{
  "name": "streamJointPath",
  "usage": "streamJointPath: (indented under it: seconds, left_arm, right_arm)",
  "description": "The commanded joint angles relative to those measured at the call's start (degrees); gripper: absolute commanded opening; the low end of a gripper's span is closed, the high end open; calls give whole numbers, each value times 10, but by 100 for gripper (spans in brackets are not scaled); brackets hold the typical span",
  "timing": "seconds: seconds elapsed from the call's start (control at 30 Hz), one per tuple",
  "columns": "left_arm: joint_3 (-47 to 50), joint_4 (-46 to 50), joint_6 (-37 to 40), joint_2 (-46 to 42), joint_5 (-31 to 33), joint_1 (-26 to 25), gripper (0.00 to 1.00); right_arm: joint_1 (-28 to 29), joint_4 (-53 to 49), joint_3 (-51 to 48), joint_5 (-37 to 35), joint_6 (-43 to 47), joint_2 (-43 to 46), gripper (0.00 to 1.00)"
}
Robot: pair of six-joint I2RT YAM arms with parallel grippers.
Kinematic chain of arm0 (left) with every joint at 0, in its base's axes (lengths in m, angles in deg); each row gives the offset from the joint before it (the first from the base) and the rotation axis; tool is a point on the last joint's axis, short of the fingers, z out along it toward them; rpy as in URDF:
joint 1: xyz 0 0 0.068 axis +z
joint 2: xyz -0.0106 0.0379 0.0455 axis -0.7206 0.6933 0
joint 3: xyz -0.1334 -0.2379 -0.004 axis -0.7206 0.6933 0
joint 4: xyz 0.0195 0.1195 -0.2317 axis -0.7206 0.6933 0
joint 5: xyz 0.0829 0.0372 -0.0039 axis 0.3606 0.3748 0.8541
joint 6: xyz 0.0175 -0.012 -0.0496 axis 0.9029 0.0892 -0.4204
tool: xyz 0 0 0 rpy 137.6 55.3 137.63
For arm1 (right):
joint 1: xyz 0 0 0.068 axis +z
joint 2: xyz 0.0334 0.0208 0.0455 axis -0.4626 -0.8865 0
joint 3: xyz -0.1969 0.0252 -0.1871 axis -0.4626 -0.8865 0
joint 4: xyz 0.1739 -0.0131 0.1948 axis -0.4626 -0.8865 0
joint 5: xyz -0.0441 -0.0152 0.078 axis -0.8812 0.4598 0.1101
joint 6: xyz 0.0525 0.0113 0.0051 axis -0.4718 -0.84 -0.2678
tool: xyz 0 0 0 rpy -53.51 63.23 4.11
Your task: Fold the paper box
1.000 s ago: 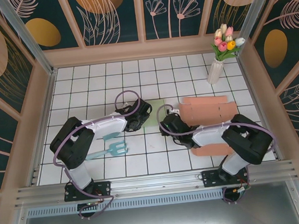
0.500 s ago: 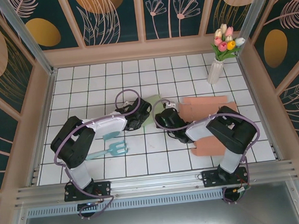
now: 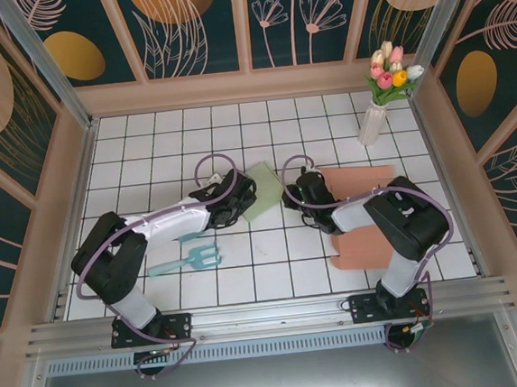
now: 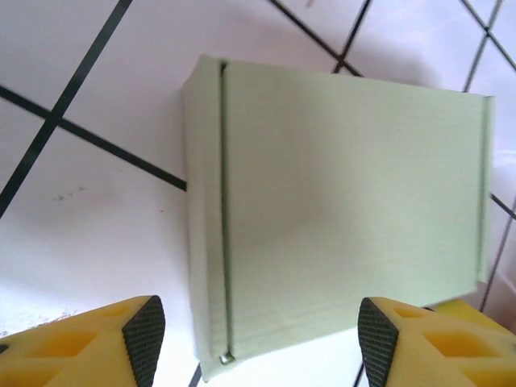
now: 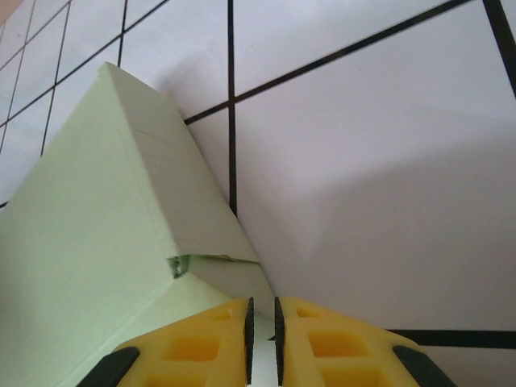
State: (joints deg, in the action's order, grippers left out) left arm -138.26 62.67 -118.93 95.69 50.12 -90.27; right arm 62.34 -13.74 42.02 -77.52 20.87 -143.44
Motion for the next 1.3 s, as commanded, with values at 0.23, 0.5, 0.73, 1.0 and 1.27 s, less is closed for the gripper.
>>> streamJointPath:
  seconds: [0.23,0.5,0.73,1.0,1.27]
  left_arm:
    - [-28,-184,253,20,-114,95,70]
    - [-91,-303,367,151,-304,190,68]
    - [-117,-362,353,237,-385,191,63]
    - [-95,-397,330,262,-418,188,59]
    - [-61,-404,329,245,-400,174,59]
  right_arm:
    - [-13,-38,-8,49,-9,24,12]
    - [-31,-36,-8,81,-11,15,4]
    - [-56,-23,-3,111,-9,0,4]
    - [-60,-22,8,127,-9,-17,3]
    - [-57,-32,8,133,-10,-5,3]
